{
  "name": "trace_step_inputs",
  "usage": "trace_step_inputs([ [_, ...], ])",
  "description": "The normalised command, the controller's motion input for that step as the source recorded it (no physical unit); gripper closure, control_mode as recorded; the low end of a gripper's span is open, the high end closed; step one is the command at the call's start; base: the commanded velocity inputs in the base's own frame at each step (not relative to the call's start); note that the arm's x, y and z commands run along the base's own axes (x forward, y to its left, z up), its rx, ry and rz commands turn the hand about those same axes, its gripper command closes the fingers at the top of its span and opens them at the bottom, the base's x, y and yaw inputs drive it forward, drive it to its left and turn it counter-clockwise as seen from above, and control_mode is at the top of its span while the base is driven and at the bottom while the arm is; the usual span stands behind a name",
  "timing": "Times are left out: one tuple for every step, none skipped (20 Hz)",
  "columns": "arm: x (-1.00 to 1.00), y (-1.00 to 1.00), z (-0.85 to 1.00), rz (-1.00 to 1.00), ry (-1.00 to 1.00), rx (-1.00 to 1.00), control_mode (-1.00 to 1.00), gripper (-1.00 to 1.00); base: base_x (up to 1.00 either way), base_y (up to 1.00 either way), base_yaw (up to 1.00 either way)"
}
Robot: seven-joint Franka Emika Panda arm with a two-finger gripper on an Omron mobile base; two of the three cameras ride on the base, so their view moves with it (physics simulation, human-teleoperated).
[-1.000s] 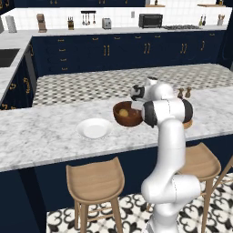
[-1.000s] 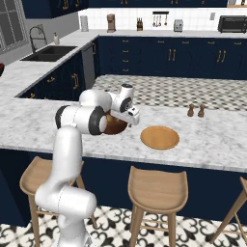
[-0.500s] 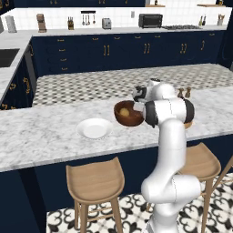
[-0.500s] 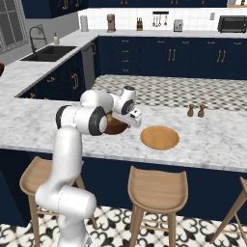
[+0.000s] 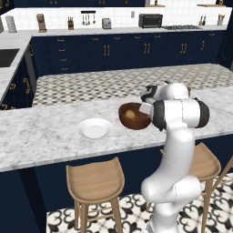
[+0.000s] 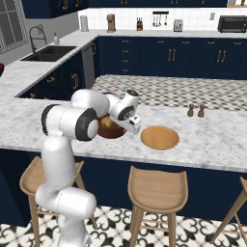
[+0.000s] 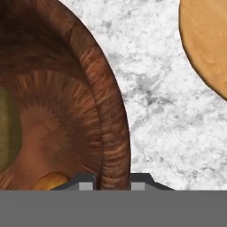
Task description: Pick the chicken drumstick and potato from their plates and place them in the bowl. Then put the bowl in the fridge.
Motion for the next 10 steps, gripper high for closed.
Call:
trace_step_inputs([
  [-1.0,0.0,0.95,-0.13,-0.11,0.0,-1.0,1.0,0.0,0.0,0.0],
  [-1.0,0.0,1.0,-0.16,-0.13,0.0,-1.0,1.0,0.0,0.0,0.0],
  [-1.0,0.0,0.97,-0.17,-0.13,0.0,-1.0,1.0,0.0,0.0,0.0],
  [-1.0,0.0,0.96,-0.18,-0.13,0.0,-1.0,1.0,0.0,0.0,0.0],
  [-1.0,0.0,0.88,-0.2,-0.09,0.0,-1.0,1.0,0.0,0.0,0.0],
  [-1.0,0.0,0.64,-0.25,-0.03,0.0,-1.0,1.0,0.0,0.0,0.0],
  [-1.0,0.0,0.76,-0.28,0.0,0.0,-1.0,1.0,0.0,0.0,0.0],
  [-1.0,0.0,0.86,-0.29,0.0,0.0,-1.0,1.0,0.0,0.0,0.0],
  [-1.0,0.0,0.91,-0.27,0.0,0.0,-1.0,1.0,0.0,0.0,0.0],
  [-1.0,0.16,0.87,-0.23,0.0,0.0,-1.0,1.0,0.0,0.0,0.0],
])
